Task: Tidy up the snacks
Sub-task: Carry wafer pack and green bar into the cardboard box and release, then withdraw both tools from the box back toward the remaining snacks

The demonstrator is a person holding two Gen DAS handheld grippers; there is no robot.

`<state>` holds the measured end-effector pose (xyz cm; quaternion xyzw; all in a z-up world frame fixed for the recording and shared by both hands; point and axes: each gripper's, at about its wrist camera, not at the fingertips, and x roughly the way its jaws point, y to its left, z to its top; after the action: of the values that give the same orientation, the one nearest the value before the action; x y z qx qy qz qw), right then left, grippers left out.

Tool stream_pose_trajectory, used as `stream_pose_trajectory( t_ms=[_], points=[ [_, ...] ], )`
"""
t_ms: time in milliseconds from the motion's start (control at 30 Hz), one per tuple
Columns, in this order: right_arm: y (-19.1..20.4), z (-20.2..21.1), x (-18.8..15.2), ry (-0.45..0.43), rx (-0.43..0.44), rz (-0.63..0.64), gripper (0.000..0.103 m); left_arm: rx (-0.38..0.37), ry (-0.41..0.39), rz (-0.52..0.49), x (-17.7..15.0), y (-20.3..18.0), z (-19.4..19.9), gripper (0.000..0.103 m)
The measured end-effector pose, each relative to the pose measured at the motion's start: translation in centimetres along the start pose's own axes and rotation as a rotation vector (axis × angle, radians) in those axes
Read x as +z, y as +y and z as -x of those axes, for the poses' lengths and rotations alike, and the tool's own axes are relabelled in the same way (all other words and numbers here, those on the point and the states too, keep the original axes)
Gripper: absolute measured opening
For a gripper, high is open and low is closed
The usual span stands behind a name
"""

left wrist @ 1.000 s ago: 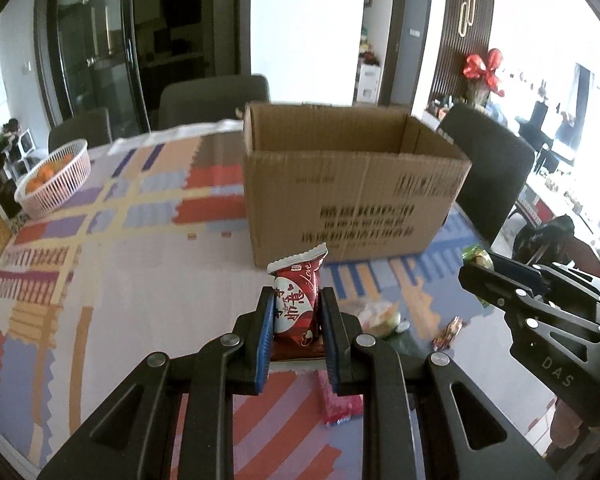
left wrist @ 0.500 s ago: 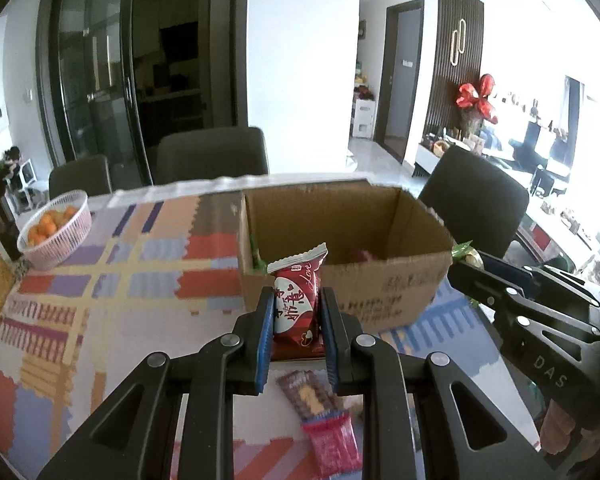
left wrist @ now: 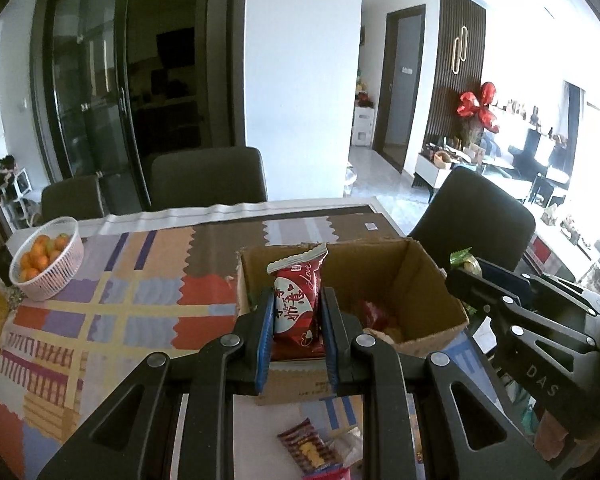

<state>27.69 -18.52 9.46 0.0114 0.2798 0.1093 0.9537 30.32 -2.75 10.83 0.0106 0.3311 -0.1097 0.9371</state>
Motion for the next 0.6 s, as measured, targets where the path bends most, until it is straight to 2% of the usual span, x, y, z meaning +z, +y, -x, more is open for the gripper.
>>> stream_pose_trajectory(
  t_ms=[200,400,433,467,533,600],
  points=[
    [-1.2,-2.8,1.1,0.061,-0.020,-0.007,0.023,-0.017,0.079,-0.004,1.1,0.0,-3.7,0.023],
    [-2.2,-5.3,0.9,0.126,-0.034,-0.013,0.023,0.006,0.128,-0.024,1.3,-0.4,-6.2,0.023],
    [-2.3,-5.7,0.9,0.132,-0.038,-0.013,0.023,0.013,0.129,-0.022,1.3,-0.4,-6.3,0.029],
    [-2.4,-5.9,1.1,0.135,-0.036,-0.016,0.024,0.024,0.129,-0.018,1.3,-0.3,-6.4,0.041],
    [-2.8,-6.2,0.9,0.151,-0.026,-0.041,0.035,0.030,0.117,-0.008,1.2,-0.1,-6.1,0.052],
    [-2.9,-6.1,0.5,0.144,-0.034,-0.055,0.045,0.039,0.111,-0.013,0.8,0.0,-5.6,0.056]
  ],
)
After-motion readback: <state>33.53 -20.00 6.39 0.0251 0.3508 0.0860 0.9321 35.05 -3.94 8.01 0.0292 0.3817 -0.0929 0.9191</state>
